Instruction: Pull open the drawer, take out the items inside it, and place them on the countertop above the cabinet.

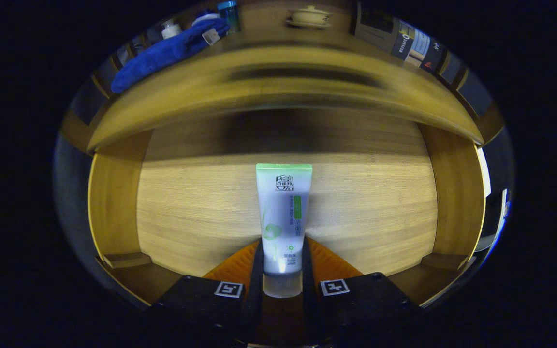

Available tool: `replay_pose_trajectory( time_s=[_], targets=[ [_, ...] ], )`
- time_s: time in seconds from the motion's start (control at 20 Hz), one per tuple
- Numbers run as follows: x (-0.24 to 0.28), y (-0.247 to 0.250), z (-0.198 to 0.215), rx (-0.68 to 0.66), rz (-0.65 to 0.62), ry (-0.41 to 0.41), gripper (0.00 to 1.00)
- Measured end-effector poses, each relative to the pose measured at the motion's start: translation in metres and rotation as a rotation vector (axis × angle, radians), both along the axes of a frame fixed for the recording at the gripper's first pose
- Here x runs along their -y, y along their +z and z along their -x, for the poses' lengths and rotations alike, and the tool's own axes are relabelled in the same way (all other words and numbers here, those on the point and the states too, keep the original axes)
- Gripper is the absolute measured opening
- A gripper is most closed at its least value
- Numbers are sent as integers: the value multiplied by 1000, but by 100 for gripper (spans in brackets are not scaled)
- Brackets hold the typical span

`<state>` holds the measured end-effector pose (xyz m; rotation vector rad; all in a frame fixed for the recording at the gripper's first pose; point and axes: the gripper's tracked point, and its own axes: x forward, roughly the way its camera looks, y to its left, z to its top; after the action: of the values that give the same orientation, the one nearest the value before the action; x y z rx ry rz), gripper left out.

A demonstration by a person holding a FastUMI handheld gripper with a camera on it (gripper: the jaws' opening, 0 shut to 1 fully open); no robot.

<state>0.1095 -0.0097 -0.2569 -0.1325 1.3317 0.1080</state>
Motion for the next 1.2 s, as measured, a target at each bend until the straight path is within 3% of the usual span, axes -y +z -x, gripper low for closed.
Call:
replay_pose_trajectory(
  time_s=[0.6,1.2],
  targets=[
    [16,97,7,144,-50,6,44],
    [-12,152,-77,263,-58,13,44]
  ],
)
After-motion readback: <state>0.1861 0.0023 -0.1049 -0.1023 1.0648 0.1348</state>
